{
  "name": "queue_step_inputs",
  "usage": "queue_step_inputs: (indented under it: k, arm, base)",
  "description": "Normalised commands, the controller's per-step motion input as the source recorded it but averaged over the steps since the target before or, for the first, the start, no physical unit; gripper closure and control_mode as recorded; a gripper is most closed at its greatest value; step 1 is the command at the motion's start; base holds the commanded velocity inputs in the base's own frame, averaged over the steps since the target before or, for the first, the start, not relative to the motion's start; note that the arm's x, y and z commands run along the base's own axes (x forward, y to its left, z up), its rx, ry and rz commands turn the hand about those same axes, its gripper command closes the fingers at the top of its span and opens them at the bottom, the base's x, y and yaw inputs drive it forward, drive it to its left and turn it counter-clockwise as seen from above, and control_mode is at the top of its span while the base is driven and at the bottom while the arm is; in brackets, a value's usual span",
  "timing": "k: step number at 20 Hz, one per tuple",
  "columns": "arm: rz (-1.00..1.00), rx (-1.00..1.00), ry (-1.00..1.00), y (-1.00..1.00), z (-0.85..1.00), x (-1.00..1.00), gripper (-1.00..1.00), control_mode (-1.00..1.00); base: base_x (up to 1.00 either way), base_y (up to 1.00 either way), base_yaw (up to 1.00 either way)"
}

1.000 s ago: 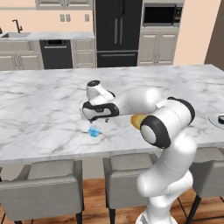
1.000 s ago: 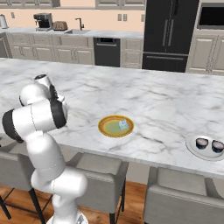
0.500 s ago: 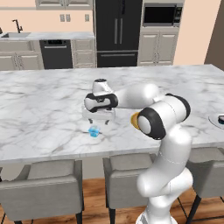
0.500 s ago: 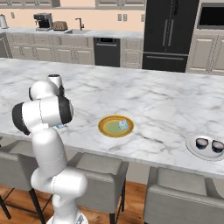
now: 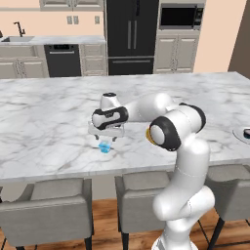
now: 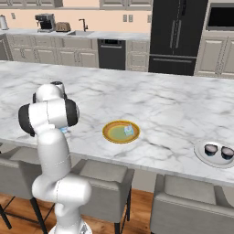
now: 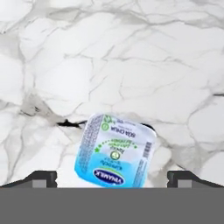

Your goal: Place two yogurt containers on each plate.

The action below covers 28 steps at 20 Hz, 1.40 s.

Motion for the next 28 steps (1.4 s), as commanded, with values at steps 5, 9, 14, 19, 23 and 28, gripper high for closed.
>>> queue_step_inputs:
  k: [5, 9, 14, 19, 23, 28]
  arm:
    - [0.0, 0.0, 0.0, 0.0, -0.32, 0.0, -1.0, -1.0]
    - [0.0, 0.0, 0.0, 0.0, -0.37, 0.0, -1.0, -1.0]
    - [0.0, 0.0, 0.0, 0.0, -0.22, 0.0, -1.0, -1.0]
    - [0.0, 0.0, 0.0, 0.0, -0.15, 0.0, -1.0, -1.0]
    - [0.0, 0.0, 0.0, 0.0, -0.04, 0.0, -1.0, -1.0]
    - [0.0, 0.0, 0.0, 0.0, 0.0, 0.0, 1.0, -1.0]
  base:
    - [0.0, 0.0, 0.0]
    - [0.0, 0.0, 0.0]
    - [0.0, 0.0, 0.0]
    - [0.0, 0.0, 0.0]
    - [0.0, 0.0, 0.0]
    - [0.0, 0.0, 0.0]
